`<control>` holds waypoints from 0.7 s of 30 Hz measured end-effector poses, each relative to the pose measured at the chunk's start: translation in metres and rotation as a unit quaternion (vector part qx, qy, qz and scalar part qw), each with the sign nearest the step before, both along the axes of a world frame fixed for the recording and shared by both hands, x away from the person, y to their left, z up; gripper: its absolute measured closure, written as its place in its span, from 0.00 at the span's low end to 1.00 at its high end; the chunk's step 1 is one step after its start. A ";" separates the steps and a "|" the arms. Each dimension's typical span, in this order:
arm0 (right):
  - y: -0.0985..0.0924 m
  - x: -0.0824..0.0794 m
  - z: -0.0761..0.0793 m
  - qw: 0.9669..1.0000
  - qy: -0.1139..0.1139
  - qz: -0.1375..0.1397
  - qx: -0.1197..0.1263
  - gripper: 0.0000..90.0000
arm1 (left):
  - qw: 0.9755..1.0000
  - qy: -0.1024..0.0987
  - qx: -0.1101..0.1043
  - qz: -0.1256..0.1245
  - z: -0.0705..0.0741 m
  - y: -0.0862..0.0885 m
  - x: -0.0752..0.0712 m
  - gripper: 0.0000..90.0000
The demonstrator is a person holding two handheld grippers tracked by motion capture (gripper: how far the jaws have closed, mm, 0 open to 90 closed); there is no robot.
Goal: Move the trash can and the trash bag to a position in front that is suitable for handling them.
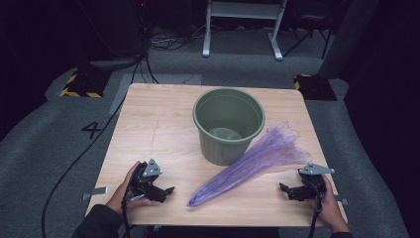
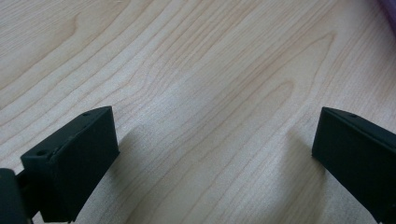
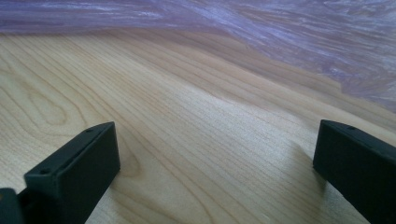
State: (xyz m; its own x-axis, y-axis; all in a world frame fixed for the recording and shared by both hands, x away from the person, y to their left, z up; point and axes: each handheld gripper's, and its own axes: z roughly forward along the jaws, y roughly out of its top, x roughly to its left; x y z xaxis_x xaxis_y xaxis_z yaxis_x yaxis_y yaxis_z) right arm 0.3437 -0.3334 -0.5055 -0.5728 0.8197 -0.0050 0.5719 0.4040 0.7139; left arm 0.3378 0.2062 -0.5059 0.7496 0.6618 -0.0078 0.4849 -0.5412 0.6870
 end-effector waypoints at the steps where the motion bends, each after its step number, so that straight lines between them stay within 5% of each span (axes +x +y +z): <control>1: 0.000 0.000 0.000 1.000 0.000 0.000 0.000 0.00 | 1.000 0.000 0.000 -0.001 0.000 0.000 0.000 0.00; 10: -0.001 -0.001 0.000 1.000 -0.003 -0.007 0.001 0.02 | 1.000 0.000 0.000 -0.005 0.000 0.000 0.001 0.00; 15: -0.004 -0.003 0.001 0.999 -0.019 -0.027 0.003 0.17 | 1.000 0.001 0.001 -0.009 0.000 0.001 0.001 0.00; 21: -0.006 -0.006 0.002 0.999 -0.032 -0.029 0.005 0.18 | 1.000 0.001 0.001 -0.014 0.000 0.000 0.003 0.00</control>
